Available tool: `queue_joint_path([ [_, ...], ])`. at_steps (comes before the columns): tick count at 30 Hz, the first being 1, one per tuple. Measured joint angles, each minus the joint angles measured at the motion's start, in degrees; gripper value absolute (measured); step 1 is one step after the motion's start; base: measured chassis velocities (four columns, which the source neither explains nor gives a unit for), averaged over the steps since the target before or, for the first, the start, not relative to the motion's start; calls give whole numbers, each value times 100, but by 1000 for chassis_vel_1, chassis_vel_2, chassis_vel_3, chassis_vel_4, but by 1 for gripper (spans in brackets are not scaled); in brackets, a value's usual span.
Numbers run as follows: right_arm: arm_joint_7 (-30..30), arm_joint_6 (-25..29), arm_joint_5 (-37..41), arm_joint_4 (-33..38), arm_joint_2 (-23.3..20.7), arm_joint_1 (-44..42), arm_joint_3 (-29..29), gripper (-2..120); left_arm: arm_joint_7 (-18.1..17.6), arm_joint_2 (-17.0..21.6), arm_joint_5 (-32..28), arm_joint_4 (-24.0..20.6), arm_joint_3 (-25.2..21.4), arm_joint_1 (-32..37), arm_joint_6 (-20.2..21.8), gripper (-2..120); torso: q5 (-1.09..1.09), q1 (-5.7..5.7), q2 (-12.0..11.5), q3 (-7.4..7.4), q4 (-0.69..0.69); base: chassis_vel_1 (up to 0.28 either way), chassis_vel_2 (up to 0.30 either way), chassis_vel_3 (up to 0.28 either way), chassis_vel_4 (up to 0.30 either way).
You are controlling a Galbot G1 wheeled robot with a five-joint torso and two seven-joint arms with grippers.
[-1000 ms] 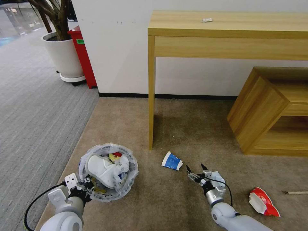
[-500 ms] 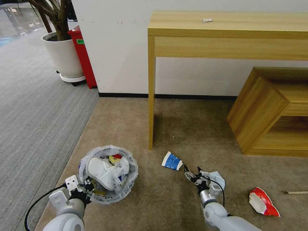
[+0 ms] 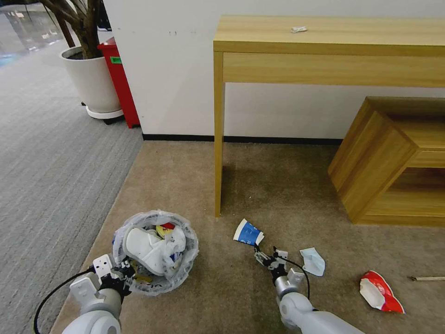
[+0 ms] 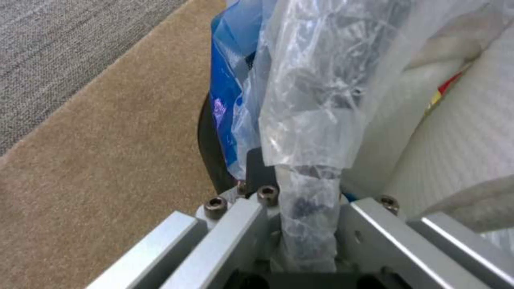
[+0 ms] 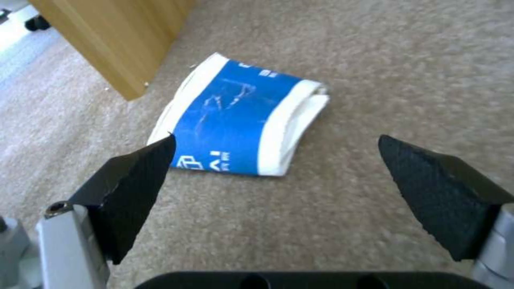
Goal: Pick up the trash bin and place the garbage on the floor into it.
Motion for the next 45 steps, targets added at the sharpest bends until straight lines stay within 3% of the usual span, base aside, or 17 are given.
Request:
queue_joint_path([
  [7,-142,-68,133,-173,57,259,-128,96,-7,0,-19,-21,-1,15,-25,0,-2,0,0,0,-1,0,0,0,0],
  [13,-147,-178,322,-294,232,445,-147,87,-11,1,-39,-202,12,94,-28,0,0,0,0,0,0,0,0,0,0],
  [29,-170,-195,152,-458,363,236,66,87,-30,1,-59,-291,37,163,-28,0,-1,0,0,0,-1,0,0,0,0],
  [45,-290,-300,49,-1216,899,418,192,83,-21,9,-99,-680,20,435,-59,0,-4,-1,0,-1,-2,0,0,0,0],
])
